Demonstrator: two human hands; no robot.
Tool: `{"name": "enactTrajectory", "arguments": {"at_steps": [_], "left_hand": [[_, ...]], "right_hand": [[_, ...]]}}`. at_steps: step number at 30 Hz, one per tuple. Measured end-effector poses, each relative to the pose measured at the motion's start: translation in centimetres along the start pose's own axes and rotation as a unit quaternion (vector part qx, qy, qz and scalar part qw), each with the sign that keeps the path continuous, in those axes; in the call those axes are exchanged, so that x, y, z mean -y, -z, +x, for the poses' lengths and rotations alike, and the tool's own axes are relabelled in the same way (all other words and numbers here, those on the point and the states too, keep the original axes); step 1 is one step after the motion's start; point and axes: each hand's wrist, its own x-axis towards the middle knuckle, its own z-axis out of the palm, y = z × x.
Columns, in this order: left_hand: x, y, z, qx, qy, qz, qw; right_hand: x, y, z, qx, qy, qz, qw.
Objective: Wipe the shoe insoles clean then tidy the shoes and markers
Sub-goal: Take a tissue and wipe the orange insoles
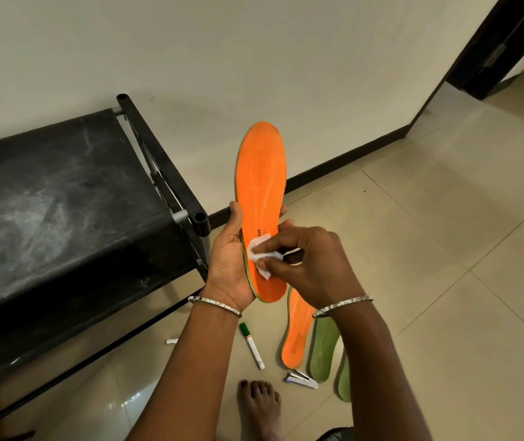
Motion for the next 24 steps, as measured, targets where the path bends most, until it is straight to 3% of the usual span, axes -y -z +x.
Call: {"name": "enactTrajectory", "arguments": {"at_steps": [3,4,6,10,12,15,17,22,24], "left_hand": [[-0.3,-0.1,-0.2,0.001,-0.027,-0.019,0.999],[-0.3,-0.1,-0.2,-0.003,-0.038,-0.022,0.999],[-0.3,-0.2,-0.2,-0.005,-0.044,-0.027,0.999],[-0.1,-0.3,-0.2,-0.005,-0.028,-0.038,0.999],[-0.1,-0.4,-0.3,-0.007,-0.026,-0.038,0.999],[-0.2,-0.4,-0.2,-0.01,-0.037,-0.044,0.998],[-0.2,-0.4,-0.1,-0.008,-0.035,-0.047,0.998],[0.4,-0.4,0.2,-0.005,0.006,-0.02,1.0],[0.5,-0.2,0.5,-0.011,-0.002,-0.009,1.0]], "right_hand": [[-0.2,1.8,-0.6,0.159,-0.035,0.026,0.986],[-0.4,2.1,-0.7,0.18,-0.04,0.035,0.982],[-0.6,2.0,-0.8,0.146,-0.039,0.037,0.988],[-0.7,0.8,-0.3,0.0,-0.032,-0.011,0.999],[-0.8,1.0,-0.4,0.021,-0.031,-0.025,0.999],[-0.8,2.0,-0.8,0.147,-0.058,0.012,0.987],[-0.8,2.1,-0.9,0.169,-0.056,0.048,0.983],[-0.9,-0.3,0.0,-0.084,-0.001,0.016,0.996],[-0.8,-0.8,0.1,-0.119,0.016,-0.009,0.993]]}}
